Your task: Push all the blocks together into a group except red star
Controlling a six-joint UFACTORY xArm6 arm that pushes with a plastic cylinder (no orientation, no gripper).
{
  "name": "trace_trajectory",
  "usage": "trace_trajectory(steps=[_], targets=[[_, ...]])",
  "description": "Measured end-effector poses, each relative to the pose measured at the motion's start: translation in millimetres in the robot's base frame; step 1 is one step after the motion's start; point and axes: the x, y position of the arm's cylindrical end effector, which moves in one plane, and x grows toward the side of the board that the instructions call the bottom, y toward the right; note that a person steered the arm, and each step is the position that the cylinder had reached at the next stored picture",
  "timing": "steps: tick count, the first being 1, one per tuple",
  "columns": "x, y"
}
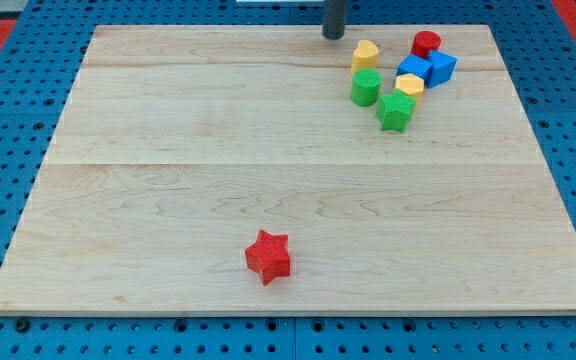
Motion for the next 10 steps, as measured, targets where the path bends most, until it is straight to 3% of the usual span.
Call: trace_trajectory(steps=[1,3,4,6,8,9,10], targets=[[63,19],[-25,10],[-5,53],[30,67],[-41,96],[-41,192],[-29,214]])
